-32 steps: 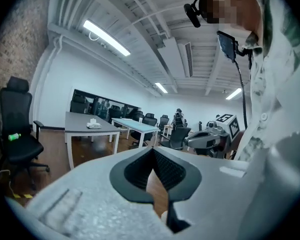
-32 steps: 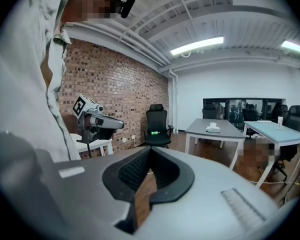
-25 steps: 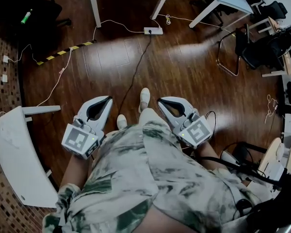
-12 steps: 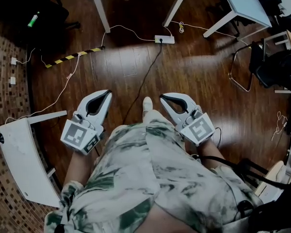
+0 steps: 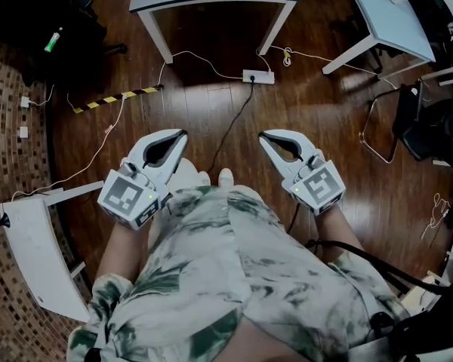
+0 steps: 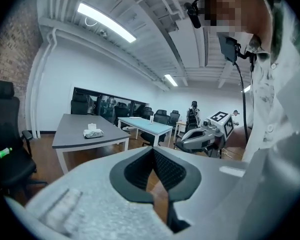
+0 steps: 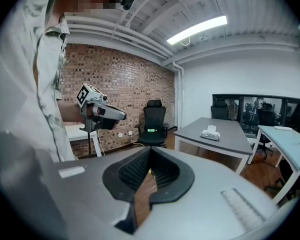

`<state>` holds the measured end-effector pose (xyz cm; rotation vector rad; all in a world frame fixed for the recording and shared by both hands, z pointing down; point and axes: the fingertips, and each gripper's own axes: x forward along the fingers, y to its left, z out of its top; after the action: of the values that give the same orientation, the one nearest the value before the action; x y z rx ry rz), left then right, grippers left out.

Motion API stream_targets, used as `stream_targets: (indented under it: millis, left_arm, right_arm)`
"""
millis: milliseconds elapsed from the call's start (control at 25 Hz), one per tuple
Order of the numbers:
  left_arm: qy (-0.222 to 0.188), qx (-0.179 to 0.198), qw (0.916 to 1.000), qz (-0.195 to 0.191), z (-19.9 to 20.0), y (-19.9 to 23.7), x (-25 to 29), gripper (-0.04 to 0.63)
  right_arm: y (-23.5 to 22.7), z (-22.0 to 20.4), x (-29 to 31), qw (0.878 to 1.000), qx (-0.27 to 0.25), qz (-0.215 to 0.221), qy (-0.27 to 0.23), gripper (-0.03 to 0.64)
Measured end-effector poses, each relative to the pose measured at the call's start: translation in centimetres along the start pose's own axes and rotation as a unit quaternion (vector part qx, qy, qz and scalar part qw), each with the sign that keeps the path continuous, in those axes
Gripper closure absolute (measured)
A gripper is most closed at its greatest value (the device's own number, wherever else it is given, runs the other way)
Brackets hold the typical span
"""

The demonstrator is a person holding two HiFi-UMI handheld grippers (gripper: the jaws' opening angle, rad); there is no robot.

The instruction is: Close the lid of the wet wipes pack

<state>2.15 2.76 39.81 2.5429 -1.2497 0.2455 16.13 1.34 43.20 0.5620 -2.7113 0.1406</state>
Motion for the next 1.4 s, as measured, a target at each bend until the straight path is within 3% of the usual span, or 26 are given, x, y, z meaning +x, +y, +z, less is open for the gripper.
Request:
stream_targets:
  millis: [240, 520, 960, 1160, 1400]
  left_arm:
    - [0.004, 0.001, 0.9997, -0.023, 0.6, 4.0, 4.2, 0.592]
    - [-0.005, -0.007, 0.9990, -0.044, 2.5, 14.4, 8.6, 0.592]
    - [0.006, 0.017, 0.9979, -0.062, 6.1, 28.8, 13.0, 0.592]
    - [0.008, 0.012, 0.9982, -0.058, 7.1, 31.6, 15.4, 0.592]
    - [0.020, 0.004, 0.9990, -0.040, 7.9, 35.0, 20.5, 0.592]
  right_arm:
    - [-3.5, 1.4, 4.7, 1.000, -0.010, 0.009, 0.001, 0.609]
    - [-9.8, 2.9, 12.0, 0.999, 0.002, -0.030, 0.025, 0.609]
    - [-19.4, 7.1, 25.2, 0.999, -0.014, -0.038, 0.030, 0.609]
    - [-23.1, 7.5, 29.1, 0.998, -0.024, -0.017, 0.048, 0.609]
    - [-31.7, 8.2, 33.6, 0.998, -0.034, 0.004, 0.049, 0.609]
